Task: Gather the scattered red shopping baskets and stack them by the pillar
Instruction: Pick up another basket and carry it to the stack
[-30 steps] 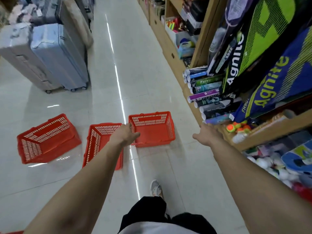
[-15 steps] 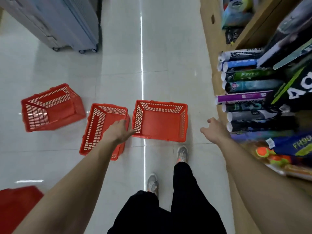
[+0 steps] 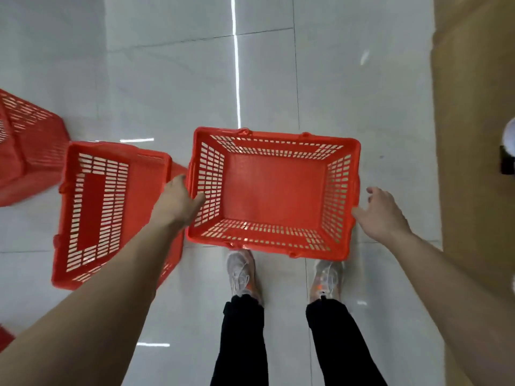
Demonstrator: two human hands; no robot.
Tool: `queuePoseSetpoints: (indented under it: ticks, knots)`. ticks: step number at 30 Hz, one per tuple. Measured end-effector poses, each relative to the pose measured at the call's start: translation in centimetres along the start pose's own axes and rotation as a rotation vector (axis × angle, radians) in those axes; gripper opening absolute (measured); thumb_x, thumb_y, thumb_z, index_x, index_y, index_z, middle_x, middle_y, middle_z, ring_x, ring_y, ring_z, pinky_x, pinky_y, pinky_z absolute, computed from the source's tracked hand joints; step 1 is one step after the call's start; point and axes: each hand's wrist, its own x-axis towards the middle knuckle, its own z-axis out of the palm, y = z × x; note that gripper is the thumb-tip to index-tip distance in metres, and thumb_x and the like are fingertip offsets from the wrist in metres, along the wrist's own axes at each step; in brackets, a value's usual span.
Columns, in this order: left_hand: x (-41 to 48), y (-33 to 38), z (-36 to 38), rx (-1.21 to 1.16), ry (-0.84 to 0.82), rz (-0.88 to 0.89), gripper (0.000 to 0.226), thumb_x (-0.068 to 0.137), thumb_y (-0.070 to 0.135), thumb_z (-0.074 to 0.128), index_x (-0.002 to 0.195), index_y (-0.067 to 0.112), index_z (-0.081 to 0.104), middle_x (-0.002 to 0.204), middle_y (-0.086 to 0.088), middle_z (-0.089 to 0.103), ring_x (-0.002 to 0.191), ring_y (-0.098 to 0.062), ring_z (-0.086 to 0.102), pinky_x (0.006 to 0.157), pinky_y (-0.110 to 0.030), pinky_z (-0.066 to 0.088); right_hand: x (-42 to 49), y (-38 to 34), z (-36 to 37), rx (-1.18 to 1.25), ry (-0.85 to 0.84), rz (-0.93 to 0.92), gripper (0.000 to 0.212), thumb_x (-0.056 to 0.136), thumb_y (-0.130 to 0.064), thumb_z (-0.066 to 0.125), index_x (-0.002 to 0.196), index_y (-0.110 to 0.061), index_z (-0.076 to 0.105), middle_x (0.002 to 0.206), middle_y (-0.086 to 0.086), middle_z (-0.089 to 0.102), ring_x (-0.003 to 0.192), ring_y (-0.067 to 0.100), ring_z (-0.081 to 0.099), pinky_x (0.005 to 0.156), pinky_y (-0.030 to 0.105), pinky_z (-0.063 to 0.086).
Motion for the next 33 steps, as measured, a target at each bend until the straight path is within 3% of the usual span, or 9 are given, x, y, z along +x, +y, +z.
queuePoseSetpoints:
  ticks: [2, 5, 8, 15, 21, 26, 30, 33]
  knots:
    - [3.4, -1.4, 2.4, -0.055, 0.004, -0.017, 0.058, 0.088, 0.037, 0.067, 0.136, 0.011, 0.047, 0.134, -0.014, 0.058, 0.116, -0.033, 0.06, 0.099, -0.053, 0.049, 2.6, 1.4, 3.2, 0.008, 0.034, 0.013, 0.065, 0.087, -0.032, 0.066, 0.142, -0.006, 0.044, 0.132, 0.022, 0.054, 0.119, 0.04, 0.056, 0.098, 0.049, 0.048]
    - [6.7, -3.1, 5.4, -0.096, 0.052, -0.052, 0.068, 0.089, 0.034, 0.066, 0.144, 0.009, 0.037, 0.141, -0.017, 0.053, 0.123, -0.037, 0.056, 0.103, -0.054, 0.045, 5.1, 2.6, 6.8, 0.104, 0.089, 0.026, 0.044, 0.092, -0.03, 0.064, 0.129, -0.009, 0.051, 0.123, 0.02, 0.063, 0.109, 0.04, 0.062, 0.089, 0.043, 0.051]
    - [8.0, -4.1, 7.2, -0.167, 0.089, -0.078, 0.064, 0.094, 0.03, 0.062, 0.147, 0.01, 0.031, 0.139, -0.016, 0.055, 0.121, -0.038, 0.058, 0.1, -0.049, 0.046, 6.0, 2.8, 8.7, 0.18, 0.176, 0.066, 0.031, 0.099, -0.026, 0.057, 0.122, -0.007, 0.049, 0.118, 0.022, 0.066, 0.105, 0.042, 0.064, 0.078, 0.037, 0.043]
    - [4.8, -4.6, 3.1, -0.147, 0.171, -0.075, 0.035, 0.1, 0.025, 0.049, 0.129, 0.007, 0.049, 0.121, -0.023, 0.063, 0.109, -0.045, 0.059, 0.09, -0.046, 0.045, 1.2, -0.3, 4.3, 0.199, 0.285, 0.127, 0.03, 0.099, -0.027, 0.053, 0.118, -0.004, 0.053, 0.117, 0.022, 0.065, 0.104, 0.044, 0.062, 0.087, 0.049, 0.051]
    - [-5.6, -4.5, -9.2, -0.18, 0.252, -0.053, 0.029, 0.1, 0.028, 0.05, 0.115, 0.004, 0.052, 0.108, -0.027, 0.066, 0.098, -0.047, 0.062, 0.081, -0.044, 0.044, -9.8, -7.3, -6.3, 0.23, 0.304, 0.06, 0.029, 0.1, -0.027, 0.052, 0.116, -0.004, 0.055, 0.113, 0.019, 0.065, 0.099, 0.039, 0.063, 0.074, 0.037, 0.044]
    - [-19.1, -5.1, -19.7, -0.275, 0.415, -0.066, 0.025, 0.1, 0.027, 0.049, 0.112, 0.005, 0.051, 0.11, -0.029, 0.064, 0.098, -0.049, 0.061, 0.081, -0.047, 0.044, -21.0, -12.8, -14.9, 0.241, 0.344, -0.094, 0.029, 0.098, -0.027, 0.051, 0.115, -0.004, 0.054, 0.116, 0.019, 0.062, 0.104, 0.041, 0.061, 0.081, 0.043, 0.047]
    - [-31.1, -7.9, -25.2, -0.347, 0.519, -0.207, 0.026, 0.1, 0.034, 0.046, 0.109, 0.009, 0.049, 0.11, -0.028, 0.064, 0.099, -0.048, 0.06, 0.08, -0.049, 0.045, -29.5, -17.1, -19.3, 0.214, 0.363, -0.258, 0.033, 0.097, -0.027, 0.051, 0.119, -0.002, 0.055, 0.119, 0.02, 0.061, 0.107, 0.041, 0.06, 0.087, 0.044, 0.048]
    - [-39.9, -11.4, -27.8, -0.402, 0.668, -0.316, 0.028, 0.1, 0.036, 0.046, 0.11, 0.01, 0.05, 0.109, -0.026, 0.064, 0.098, -0.046, 0.061, 0.08, -0.048, 0.046, -35.0, -20.5, -20.5, 0.197, 0.288, -0.417, 0.034, 0.096, -0.027, 0.051, 0.118, -0.002, 0.058, 0.118, 0.02, 0.063, 0.107, 0.041, 0.06, 0.089, 0.044, 0.049]
